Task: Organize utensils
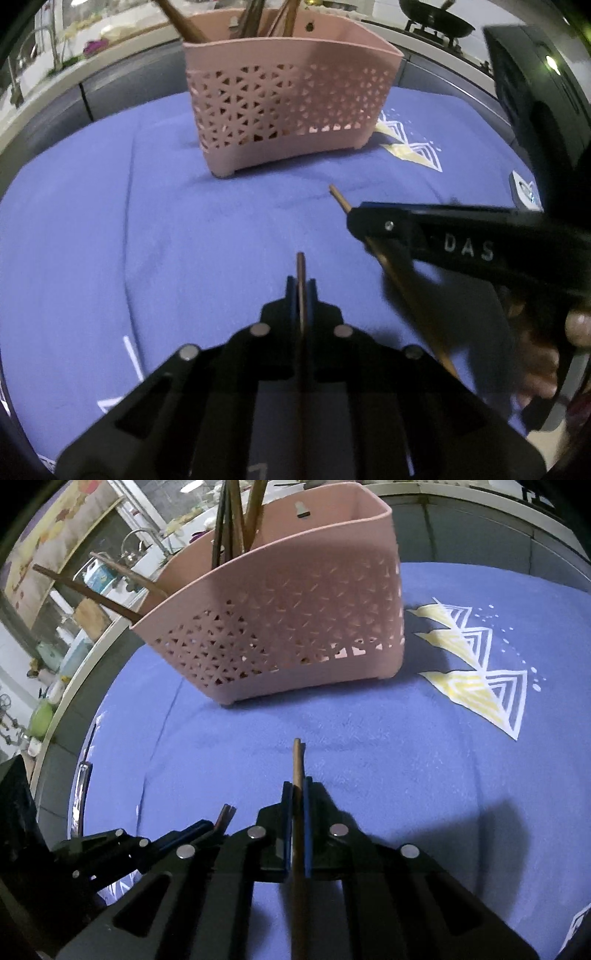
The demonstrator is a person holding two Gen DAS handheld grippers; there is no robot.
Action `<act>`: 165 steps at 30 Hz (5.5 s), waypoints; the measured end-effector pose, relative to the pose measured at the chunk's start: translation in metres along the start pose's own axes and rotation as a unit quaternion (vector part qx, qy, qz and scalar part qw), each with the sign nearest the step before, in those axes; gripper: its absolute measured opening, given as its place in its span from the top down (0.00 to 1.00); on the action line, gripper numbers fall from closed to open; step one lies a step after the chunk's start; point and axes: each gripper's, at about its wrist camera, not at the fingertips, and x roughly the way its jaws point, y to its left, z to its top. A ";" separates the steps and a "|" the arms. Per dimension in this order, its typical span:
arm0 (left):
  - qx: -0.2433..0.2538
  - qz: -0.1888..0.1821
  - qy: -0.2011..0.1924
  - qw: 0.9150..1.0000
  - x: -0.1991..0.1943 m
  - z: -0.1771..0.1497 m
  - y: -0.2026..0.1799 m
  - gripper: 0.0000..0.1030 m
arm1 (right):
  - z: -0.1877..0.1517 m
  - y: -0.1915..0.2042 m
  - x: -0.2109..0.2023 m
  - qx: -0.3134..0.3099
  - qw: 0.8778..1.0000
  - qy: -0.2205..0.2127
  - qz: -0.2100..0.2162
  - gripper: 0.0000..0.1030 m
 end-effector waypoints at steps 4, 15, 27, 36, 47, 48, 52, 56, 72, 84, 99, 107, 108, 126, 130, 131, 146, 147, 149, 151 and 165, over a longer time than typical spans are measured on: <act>-0.041 -0.026 -0.018 0.999 -0.022 0.002 0.020 0.96 | -0.008 0.007 -0.030 -0.001 0.999 -0.043 0.023 0.95; -0.070 -0.059 -0.204 0.975 -0.164 0.007 0.045 0.96 | -0.043 0.045 -0.152 -0.078 0.970 -0.220 0.067 0.95; -0.048 -0.058 -0.218 0.973 -0.177 0.000 0.028 0.96 | -0.049 0.053 -0.167 -0.077 0.965 -0.243 0.058 0.95; -0.073 -0.077 -0.288 0.952 -0.228 0.051 0.045 0.96 | -0.003 0.059 -0.195 -0.067 0.952 -0.294 0.059 0.95; -0.117 -0.022 -0.396 0.910 -0.256 0.143 0.054 0.96 | 0.102 0.072 -0.207 -0.047 0.917 -0.397 0.008 0.95; -0.115 -0.018 -0.393 0.912 -0.251 0.148 0.054 0.96 | 0.108 0.071 -0.204 -0.046 0.916 -0.397 0.006 0.95; -0.113 -0.003 -0.375 0.920 -0.226 0.162 0.054 0.96 | 0.128 0.068 -0.181 -0.057 0.918 -0.392 -0.011 0.95; -0.111 -0.001 -0.349 0.931 -0.199 0.169 0.057 0.96 | 0.134 0.063 -0.156 -0.061 0.930 -0.363 -0.015 0.95; -0.102 0.007 -0.185 0.977 -0.112 0.146 0.051 0.95 | 0.102 0.057 -0.116 -0.049 0.969 -0.242 0.009 0.88; -0.114 0.007 -0.227 0.967 -0.170 0.066 0.060 0.93 | -0.006 0.028 -0.123 0.054 0.974 -0.208 0.077 0.53; -0.073 0.026 -0.126 0.989 -0.129 -0.028 0.029 0.49 | -0.119 0.007 -0.109 0.145 0.976 -0.137 0.089 0.38; -0.059 0.056 -0.140 0.987 -0.137 -0.041 0.016 0.32 | -0.132 0.019 -0.138 0.126 0.974 -0.168 0.084 0.30; -0.056 0.063 -0.146 0.986 -0.141 -0.042 0.013 0.31 | -0.133 0.020 -0.140 0.123 0.974 -0.174 0.084 0.29; -0.044 0.121 -0.168 0.977 -0.169 -0.048 0.013 0.06 | -0.127 0.046 -0.167 0.073 0.970 -0.224 0.066 0.20; -0.045 0.120 -0.171 0.977 -0.171 -0.050 0.013 0.06 | -0.126 0.045 -0.165 0.072 0.971 -0.220 0.059 0.20; -0.045 0.121 -0.172 0.977 -0.172 -0.050 0.013 0.06 | -0.126 0.045 -0.165 0.072 0.971 -0.219 0.058 0.19; -0.055 0.167 -0.198 0.964 -0.187 -0.050 0.016 0.06 | -0.126 0.049 -0.171 0.058 0.968 -0.240 0.031 0.16; -0.055 0.171 -0.199 0.963 -0.188 -0.050 0.016 0.06 | -0.126 0.050 -0.172 0.057 0.968 -0.241 0.028 0.16; -0.054 0.180 -0.199 0.962 -0.189 -0.050 0.016 0.06 | -0.126 0.052 -0.174 0.051 0.968 -0.247 0.017 0.16; -0.050 0.184 -0.195 0.962 -0.189 -0.049 0.014 0.06 | -0.126 0.055 -0.177 0.044 0.967 -0.252 0.006 0.16; -0.046 0.195 -0.164 0.966 -0.180 -0.048 0.018 0.06 | -0.122 0.063 -0.170 0.009 0.969 -0.242 -0.056 0.16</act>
